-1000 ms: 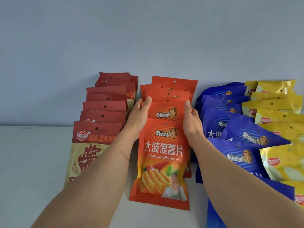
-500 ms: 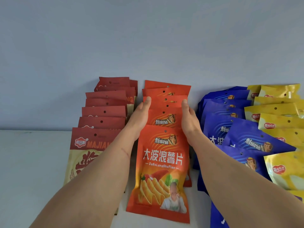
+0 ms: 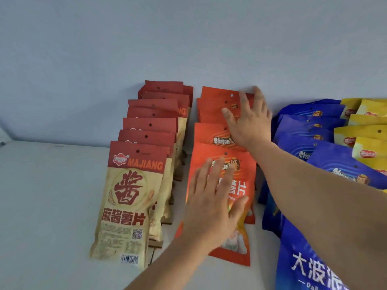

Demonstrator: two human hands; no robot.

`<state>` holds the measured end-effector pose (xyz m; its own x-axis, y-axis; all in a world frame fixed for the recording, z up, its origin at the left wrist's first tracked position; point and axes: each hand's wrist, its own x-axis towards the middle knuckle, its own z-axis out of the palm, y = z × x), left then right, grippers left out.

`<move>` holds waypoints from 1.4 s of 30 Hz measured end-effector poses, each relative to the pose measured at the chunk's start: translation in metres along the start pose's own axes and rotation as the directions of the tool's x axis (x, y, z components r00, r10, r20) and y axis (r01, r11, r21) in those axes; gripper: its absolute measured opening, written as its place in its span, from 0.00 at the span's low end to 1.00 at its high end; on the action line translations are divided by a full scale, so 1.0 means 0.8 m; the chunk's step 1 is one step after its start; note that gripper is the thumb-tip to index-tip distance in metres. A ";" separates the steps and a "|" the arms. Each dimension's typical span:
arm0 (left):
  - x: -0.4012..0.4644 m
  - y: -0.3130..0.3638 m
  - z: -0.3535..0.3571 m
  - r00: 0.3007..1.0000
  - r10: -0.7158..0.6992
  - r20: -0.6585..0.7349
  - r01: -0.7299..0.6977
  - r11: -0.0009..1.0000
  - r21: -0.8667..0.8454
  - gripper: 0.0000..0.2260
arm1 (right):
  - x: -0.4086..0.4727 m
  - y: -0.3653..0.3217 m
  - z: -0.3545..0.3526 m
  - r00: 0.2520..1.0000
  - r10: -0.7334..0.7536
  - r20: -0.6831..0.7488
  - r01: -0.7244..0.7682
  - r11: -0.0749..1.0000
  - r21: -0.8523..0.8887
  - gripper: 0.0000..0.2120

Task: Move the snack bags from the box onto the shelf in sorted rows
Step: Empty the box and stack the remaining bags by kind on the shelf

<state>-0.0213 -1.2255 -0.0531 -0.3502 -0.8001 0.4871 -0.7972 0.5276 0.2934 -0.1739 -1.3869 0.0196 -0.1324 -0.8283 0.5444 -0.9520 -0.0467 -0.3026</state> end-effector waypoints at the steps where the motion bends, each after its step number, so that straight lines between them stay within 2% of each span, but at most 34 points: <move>1: -0.032 -0.006 0.010 0.990 0.124 0.067 -0.129 0.988 0.084 0.31 | -0.002 0.003 0.002 0.999 -0.051 0.017 0.052 0.998 -0.048 0.34; 3: -0.075 -0.024 0.031 0.942 0.274 0.194 -0.309 0.932 0.188 0.33 | -0.004 0.010 0.004 0.988 -0.142 0.064 0.149 0.983 -0.111 0.34; 4: -0.084 -0.032 0.037 0.930 0.295 0.220 -0.342 0.913 0.221 0.33 | -0.005 0.012 0.006 0.981 -0.170 0.092 0.181 0.976 -0.120 0.34; 10: -0.058 -0.044 0.045 0.934 0.170 0.314 -0.269 0.914 0.305 0.33 | -0.010 0.007 0.008 0.962 -0.207 0.177 0.230 0.965 -0.126 0.36; 24: -0.039 -0.054 0.071 0.955 0.123 0.270 -0.203 0.935 0.292 0.32 | -0.012 0.001 -0.001 0.941 -0.186 0.281 0.243 0.952 -0.184 0.37; 33: -0.039 -0.027 0.058 0.979 0.099 0.177 -0.158 0.921 0.355 0.34 | -0.068 0.021 -0.060 0.915 -0.269 0.300 0.324 0.934 -0.151 0.34; 36: -0.044 0.001 0.053 0.994 0.077 0.080 -0.096 0.957 0.273 0.32 | -0.103 0.031 -0.085 0.916 -0.263 0.304 0.312 0.942 -0.124 0.33; 39: -0.065 0.045 0.051 1.000 -0.014 -0.008 0.014 1.000 0.017 0.31 | -0.149 0.042 -0.115 0.942 -0.200 0.270 0.227 0.972 -0.070 0.31; 42: -0.087 0.085 0.054 0.976 -0.150 0.156 0.195 0.922 -0.334 0.35 | -0.207 0.053 -0.147 0.968 -0.074 0.238 0.082 0.996 -0.023 0.28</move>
<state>-0.0726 -1.1463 -0.1024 -0.2996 -0.9047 0.3029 -0.6390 0.4260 0.6404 -0.2251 -1.1860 0.0089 0.0080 -0.9315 0.3635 -0.9656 -0.1017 -0.2393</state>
